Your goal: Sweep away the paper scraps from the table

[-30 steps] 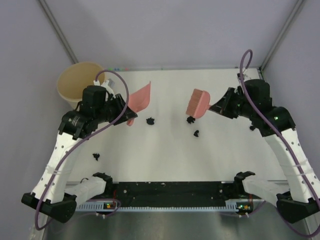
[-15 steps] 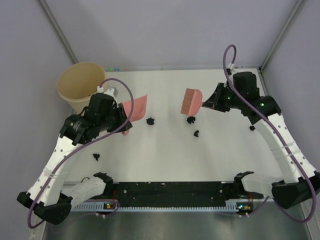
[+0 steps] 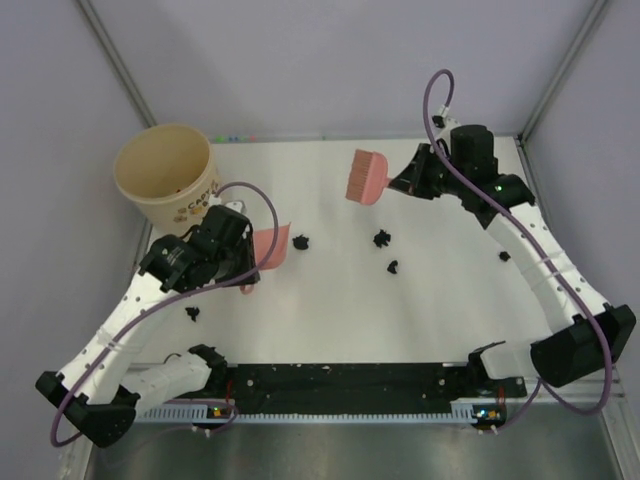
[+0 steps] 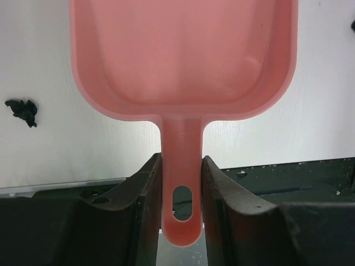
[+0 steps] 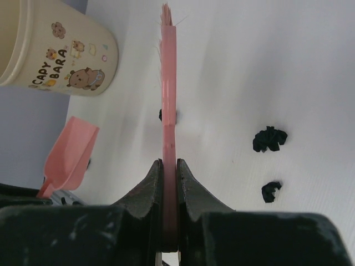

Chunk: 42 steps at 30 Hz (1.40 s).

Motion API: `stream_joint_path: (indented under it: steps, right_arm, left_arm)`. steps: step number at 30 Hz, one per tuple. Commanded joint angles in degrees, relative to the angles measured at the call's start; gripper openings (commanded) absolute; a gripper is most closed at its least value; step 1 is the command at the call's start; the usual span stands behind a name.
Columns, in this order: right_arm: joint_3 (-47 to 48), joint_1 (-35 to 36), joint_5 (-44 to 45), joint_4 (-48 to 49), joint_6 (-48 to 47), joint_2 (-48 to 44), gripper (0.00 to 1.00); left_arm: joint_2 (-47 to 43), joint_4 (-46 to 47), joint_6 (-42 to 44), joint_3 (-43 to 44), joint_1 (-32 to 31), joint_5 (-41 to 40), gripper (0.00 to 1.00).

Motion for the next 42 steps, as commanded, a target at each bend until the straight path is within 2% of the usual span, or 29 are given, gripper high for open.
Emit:
stream_joint_path:
  steps: [1,7,11,15,19,27,35,42]
  right_arm:
    - [1.03,-0.30,-3.03,9.19,-0.63,4.18,0.00]
    - [-0.90,-0.21,-7.78,17.37,3.24,9.01,0.00]
    - [-0.64,0.14,-9.01,20.01,4.65,13.67,0.00]
    - [4.36,2.16,-9.19,18.09,2.90,20.34,0.00]
    - [9.99,4.00,-9.36,15.27,1.93,26.59,0.00]
    - [11.14,7.17,-9.19,15.62,-1.06,33.01,0.00]
    - [9.65,7.26,-10.77,19.83,-5.80,36.18,0.00]
    - [2.89,7.79,-8.93,27.57,-7.65,35.65,0.00]
  left_arm:
    - [-2.84,0.53,-2.85,-4.36,-2.20,-1.83,0.00]
    - [-5.83,4.40,-6.63,-12.54,-5.19,-2.71,0.00]
    - [-3.47,6.95,-7.86,-15.80,-8.61,-3.68,0.00]
    - [0.05,12.04,-7.43,-17.21,-12.22,-3.51,0.00]
    - [2.33,17.49,-7.42,-19.84,-12.67,-1.31,0.00]
    - [8.22,19.61,-3.82,-21.25,-12.67,-1.48,0.00]
    - [11.92,19.96,-2.85,-21.52,-12.67,-3.41,0.00]
    - [13.15,22.95,-4.70,-23.63,-12.67,-4.91,0.00]
